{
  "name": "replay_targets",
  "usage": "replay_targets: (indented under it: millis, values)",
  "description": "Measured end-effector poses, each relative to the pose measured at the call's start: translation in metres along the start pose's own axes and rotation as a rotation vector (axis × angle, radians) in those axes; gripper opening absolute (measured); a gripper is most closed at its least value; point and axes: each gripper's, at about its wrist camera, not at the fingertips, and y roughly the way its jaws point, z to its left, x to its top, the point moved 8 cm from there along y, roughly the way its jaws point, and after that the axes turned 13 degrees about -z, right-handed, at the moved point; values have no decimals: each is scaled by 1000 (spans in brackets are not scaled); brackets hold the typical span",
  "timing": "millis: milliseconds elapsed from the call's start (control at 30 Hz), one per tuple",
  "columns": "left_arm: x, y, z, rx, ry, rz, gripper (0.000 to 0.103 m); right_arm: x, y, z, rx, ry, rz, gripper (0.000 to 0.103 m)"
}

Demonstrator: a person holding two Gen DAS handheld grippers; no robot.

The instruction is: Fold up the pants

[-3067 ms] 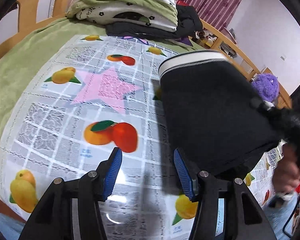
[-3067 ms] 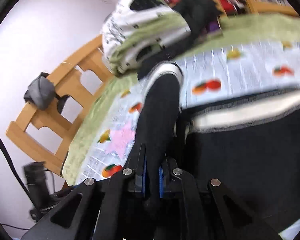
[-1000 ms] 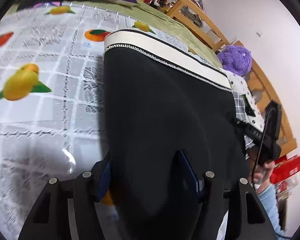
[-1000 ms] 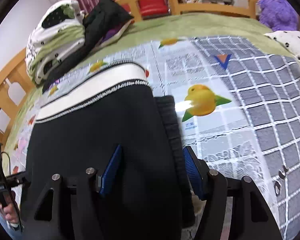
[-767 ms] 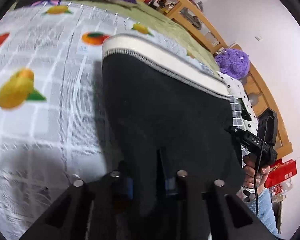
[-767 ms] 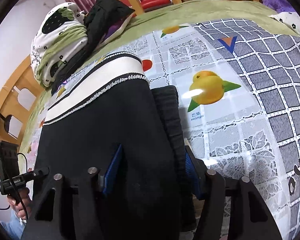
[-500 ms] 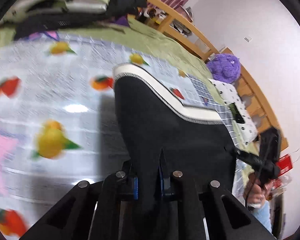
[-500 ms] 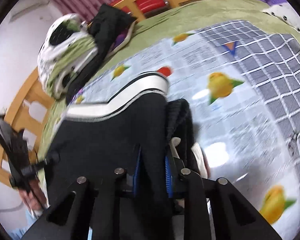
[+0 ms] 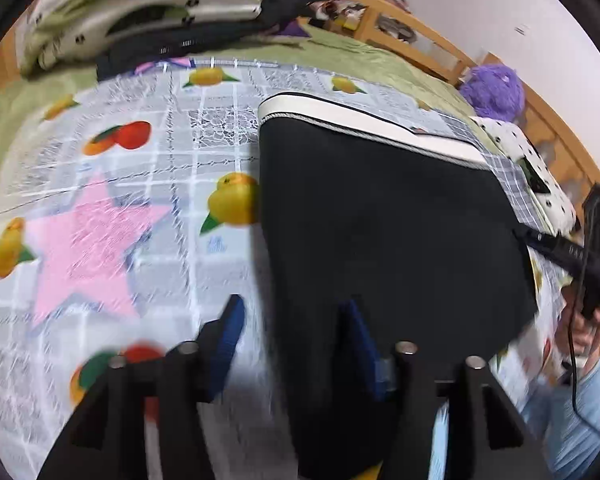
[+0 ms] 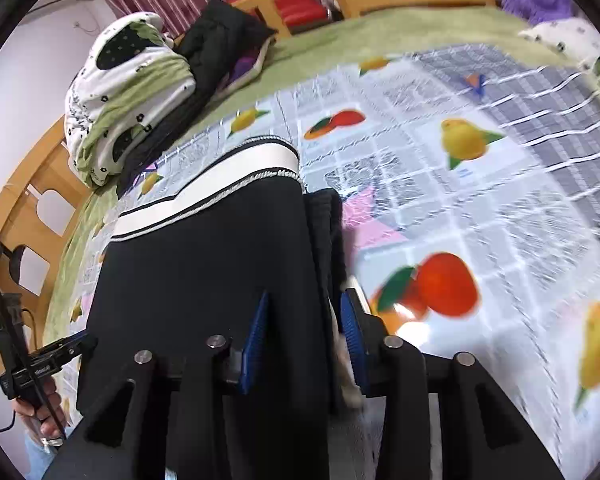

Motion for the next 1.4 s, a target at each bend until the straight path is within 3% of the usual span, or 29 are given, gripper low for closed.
replay_targets:
  millis: [133, 233, 400, 467, 633, 833, 867, 900, 967, 1033, 1100, 1233, 1333, 1400]
  values:
    - [-33, -31, -13, -69, 54, -45, 58, -27, -38, 6, 11, -26, -22, 37]
    - [-56, -41, -22, -74, 109, -49, 57, -55, -54, 13, 4, -60, -9, 38]
    - [-79, -44, -43, 20, 303, -85, 57, -87, -57, 8, -20, -46, 11, 38]
    - [-83, -41, -50, 98, 406, -101, 57, -93, -60, 4, -14, -7, 5, 39]
    - [-88, -29, -54, 197, 522, -96, 58, -94, -63, 4, -6, 12, -15, 39]
    - [-84, -23, -55, 206, 503, -98, 57, -98, -54, 4, 0, 25, -8, 40]
    - [-79, -24, -51, 207, 473, -112, 34, -99, -53, 3, 1, 29, -9, 40]
    - [-75, -27, -48, 187, 430, -132, 29, -99, -52, 3, 0, 32, -9, 38]
    - [-63, -34, -38, 108, 288, -164, 25, -98, -52, 2, -1, 31, -20, 17]
    - [-58, -31, -23, 73, 151, -155, 24, -97, -54, 5, 12, 26, -33, 14]
    - [-66, -21, -18, 80, 116, -121, 24, -100, -52, 8, 14, -4, -31, 13]
    - [-60, -36, -22, 62, 99, -165, 27, -103, -50, 7, 4, -33, -16, 13]
    - [-69, -20, -16, 97, 105, -111, 27, -97, -59, 2, 59, 25, -40, 13]
    - [-73, -17, -15, 103, 110, -114, 27, -103, -49, -1, 46, 31, -11, 13]
